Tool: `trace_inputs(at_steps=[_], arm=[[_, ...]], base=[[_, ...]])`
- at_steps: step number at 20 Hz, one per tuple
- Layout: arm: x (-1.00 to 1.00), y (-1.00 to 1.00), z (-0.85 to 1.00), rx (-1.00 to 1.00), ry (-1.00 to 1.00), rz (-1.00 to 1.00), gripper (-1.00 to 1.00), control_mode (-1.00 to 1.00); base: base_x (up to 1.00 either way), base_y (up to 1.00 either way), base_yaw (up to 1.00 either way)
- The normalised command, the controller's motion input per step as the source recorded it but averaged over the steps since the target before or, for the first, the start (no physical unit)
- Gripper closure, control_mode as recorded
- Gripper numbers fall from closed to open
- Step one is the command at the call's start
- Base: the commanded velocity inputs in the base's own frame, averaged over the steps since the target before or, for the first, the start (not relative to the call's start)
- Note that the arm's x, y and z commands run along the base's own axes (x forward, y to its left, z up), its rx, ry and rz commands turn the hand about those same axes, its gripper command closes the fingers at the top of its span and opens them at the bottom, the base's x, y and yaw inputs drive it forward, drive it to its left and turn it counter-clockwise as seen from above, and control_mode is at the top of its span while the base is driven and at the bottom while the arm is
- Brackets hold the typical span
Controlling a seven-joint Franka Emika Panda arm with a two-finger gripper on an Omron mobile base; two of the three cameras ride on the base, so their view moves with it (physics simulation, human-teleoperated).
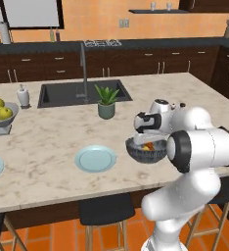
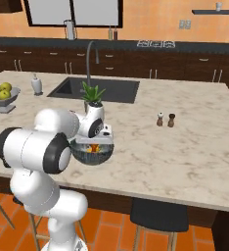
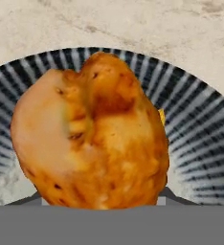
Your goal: Pick the chicken drumstick and corn from their plates and place them in the bowl. Then put the bowl in the fridge.
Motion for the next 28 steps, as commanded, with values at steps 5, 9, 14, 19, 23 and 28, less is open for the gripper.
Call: trace_inputs(at_steps=[5, 9, 14, 19, 23, 28], arm=[[-0.4, 0.0, -0.2, 0.0, 0.08, -0.01, -1.0, -1.0], [-0.67, 0.0, 0.0, 0.0, 0.0, 0.0, -1.0, -1.0], [-0.71, 0.0, 0.1, 0.0, 0.0, -0.02, -1.0, -1.0], [-0.82, -0.05, 0.78, 0.0, -0.01, -0.18, -1.0, -1.0], [-0.67, -0.44, 0.49, 0.04, 0.0, -0.34, -1.0, -1.0], [-0.05, -0.62, 0.01, 0.03, 0.09, -0.34, -1.0, -1.0]], base=[[0.0, 0.0, 0.0], [0.0, 0.0, 0.0], [0.0, 0.0, 0.0], [0.0, 0.0, 0.0], [0.0, 0.0, 0.0], [0.0, 0.0, 0.0]])
